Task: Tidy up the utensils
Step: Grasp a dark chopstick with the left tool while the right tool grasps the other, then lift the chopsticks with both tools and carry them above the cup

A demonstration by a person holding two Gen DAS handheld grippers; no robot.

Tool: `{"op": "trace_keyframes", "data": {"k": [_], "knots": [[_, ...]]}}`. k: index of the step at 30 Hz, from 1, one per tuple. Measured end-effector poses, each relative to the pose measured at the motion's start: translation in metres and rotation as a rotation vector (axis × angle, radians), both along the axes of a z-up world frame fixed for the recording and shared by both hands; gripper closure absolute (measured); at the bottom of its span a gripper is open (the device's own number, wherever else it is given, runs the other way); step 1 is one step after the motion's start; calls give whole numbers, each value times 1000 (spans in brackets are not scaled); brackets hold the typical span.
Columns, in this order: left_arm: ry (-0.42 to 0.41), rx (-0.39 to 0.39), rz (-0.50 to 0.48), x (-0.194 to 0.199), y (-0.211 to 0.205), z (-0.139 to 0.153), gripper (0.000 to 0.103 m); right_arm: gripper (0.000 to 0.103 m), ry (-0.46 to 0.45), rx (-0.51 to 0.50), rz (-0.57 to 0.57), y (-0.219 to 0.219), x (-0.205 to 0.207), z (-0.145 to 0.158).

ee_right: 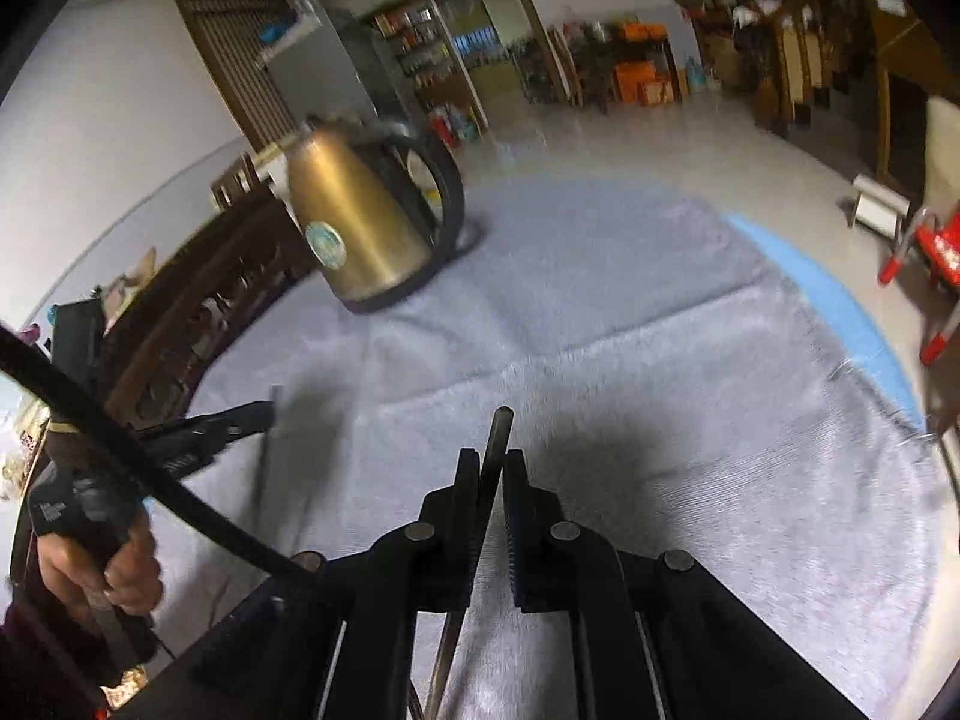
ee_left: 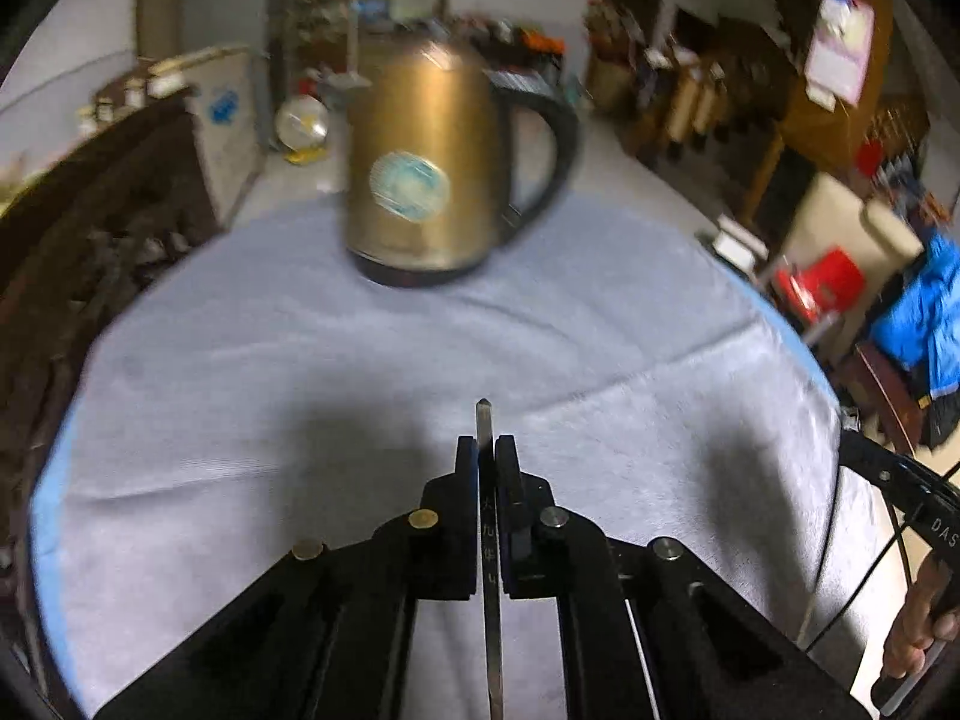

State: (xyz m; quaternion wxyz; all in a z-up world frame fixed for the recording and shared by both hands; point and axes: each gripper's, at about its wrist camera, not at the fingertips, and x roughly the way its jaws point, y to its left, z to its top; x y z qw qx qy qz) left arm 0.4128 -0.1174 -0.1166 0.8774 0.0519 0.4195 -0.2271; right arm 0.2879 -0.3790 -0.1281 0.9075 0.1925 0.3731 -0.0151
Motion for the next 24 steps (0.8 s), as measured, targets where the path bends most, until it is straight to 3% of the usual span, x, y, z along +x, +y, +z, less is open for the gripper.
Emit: {"op": "trace_keyframes", "data": {"k": [5,12,17,24], "knots": [[-124,-39,118,-36,62,41,98,96,-116,-71,-58,5,-46,30],[-238,-109,248,-97,131,77,98,96,-241,-118,-138,9,-118,67],[-300,-188,297,-154,157,93,98,96,-322,-115,-154,18,-166,87],[-362,-219,298,-222,164,107,98,96,-415,-102,-108,47,-207,104]]}}
